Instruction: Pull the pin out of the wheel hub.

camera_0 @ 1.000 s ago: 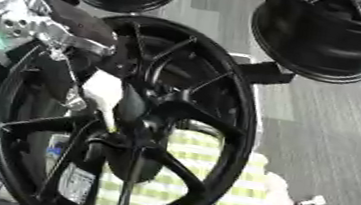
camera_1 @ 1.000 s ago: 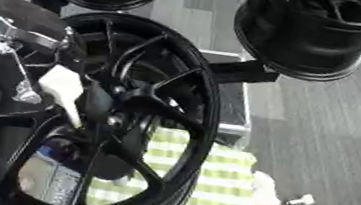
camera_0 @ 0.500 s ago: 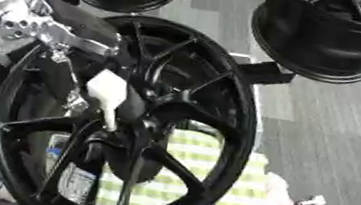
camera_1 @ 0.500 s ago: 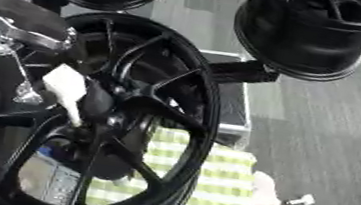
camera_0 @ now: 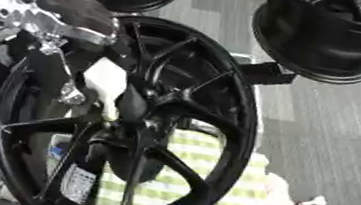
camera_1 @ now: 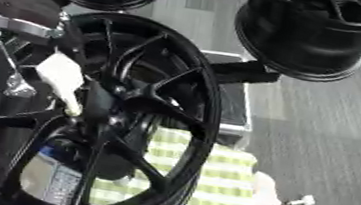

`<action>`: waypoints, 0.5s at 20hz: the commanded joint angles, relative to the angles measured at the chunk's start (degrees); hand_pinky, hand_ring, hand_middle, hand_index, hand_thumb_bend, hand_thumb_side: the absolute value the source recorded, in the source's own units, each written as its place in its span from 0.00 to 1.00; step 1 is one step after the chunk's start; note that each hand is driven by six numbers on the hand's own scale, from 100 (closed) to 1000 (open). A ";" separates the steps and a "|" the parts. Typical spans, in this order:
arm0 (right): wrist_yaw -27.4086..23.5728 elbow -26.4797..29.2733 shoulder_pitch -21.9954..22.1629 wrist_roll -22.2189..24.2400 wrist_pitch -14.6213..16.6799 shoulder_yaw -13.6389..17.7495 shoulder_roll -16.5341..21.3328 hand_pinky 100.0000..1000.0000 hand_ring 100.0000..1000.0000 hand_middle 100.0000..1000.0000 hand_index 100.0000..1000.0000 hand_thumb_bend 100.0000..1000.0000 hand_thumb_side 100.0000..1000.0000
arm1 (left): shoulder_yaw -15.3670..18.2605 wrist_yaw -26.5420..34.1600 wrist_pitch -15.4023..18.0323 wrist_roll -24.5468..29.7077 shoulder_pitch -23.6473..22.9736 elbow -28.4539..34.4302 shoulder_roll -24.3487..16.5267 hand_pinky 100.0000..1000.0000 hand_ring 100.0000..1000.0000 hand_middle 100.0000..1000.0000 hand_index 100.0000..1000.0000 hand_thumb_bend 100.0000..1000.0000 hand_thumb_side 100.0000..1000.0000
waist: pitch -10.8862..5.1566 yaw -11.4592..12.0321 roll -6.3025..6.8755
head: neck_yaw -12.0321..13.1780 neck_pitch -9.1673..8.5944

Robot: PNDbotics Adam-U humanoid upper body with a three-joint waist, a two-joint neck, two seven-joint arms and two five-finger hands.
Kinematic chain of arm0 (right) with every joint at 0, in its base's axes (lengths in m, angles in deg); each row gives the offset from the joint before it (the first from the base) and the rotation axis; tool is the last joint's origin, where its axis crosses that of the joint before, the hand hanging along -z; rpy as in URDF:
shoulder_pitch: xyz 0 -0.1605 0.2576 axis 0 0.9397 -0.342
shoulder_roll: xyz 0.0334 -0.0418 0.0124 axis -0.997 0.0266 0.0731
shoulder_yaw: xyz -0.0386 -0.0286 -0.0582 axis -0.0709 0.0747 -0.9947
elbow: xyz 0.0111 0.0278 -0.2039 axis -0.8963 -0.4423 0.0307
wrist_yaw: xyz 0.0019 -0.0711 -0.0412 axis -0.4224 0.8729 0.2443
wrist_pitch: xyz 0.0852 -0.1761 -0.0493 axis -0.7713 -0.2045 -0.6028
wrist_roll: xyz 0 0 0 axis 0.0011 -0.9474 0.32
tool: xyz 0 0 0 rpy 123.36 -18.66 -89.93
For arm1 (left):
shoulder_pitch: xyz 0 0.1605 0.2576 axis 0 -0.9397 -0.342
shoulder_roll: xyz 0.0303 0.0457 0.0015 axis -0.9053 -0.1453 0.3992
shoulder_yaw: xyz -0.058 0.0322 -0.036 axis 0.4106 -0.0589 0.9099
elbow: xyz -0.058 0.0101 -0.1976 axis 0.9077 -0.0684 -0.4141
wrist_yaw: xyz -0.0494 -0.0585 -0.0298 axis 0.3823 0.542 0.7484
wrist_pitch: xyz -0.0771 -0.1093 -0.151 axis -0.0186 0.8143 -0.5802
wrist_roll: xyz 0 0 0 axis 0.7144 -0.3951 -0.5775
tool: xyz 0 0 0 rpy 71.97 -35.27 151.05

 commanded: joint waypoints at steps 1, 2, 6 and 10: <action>0.29 0.40 -0.40 -0.23 0.09 1.26 1.88 0.84 0.78 0.67 0.72 0.00 0.64 | 6.71 0.52 -1.62 -1.59 -0.50 2.62 -4.24 0.45 0.38 0.33 0.35 0.07 0.00 | -1.00 0.15 -0.20 | -0.30 0.27; 0.29 0.46 -0.26 -0.29 0.08 1.40 1.93 0.84 0.78 0.67 0.72 0.00 0.64 | 9.51 0.70 -2.36 -3.19 -1.41 2.70 -5.47 0.45 0.38 0.33 0.35 0.06 0.00 | -0.96 0.29 -0.23 | -0.49 0.27; 0.21 0.64 0.33 -0.72 0.01 2.02 2.11 0.84 0.78 0.67 0.72 0.00 0.64 | 20.20 -0.17 -5.25 -11.46 -6.32 -2.96 -10.10 0.47 0.38 0.34 0.35 0.02 0.00 | -0.81 0.84 -0.25 | -1.20 0.27; 0.08 0.67 0.89 -1.28 -0.08 2.57 2.08 0.84 0.78 0.67 0.72 0.00 0.64 | 28.94 -2.95 -6.39 -20.04 -10.11 -15.15 -12.55 0.47 0.38 0.34 0.34 0.00 0.00 | -0.69 1.32 -0.29 | -1.63 0.27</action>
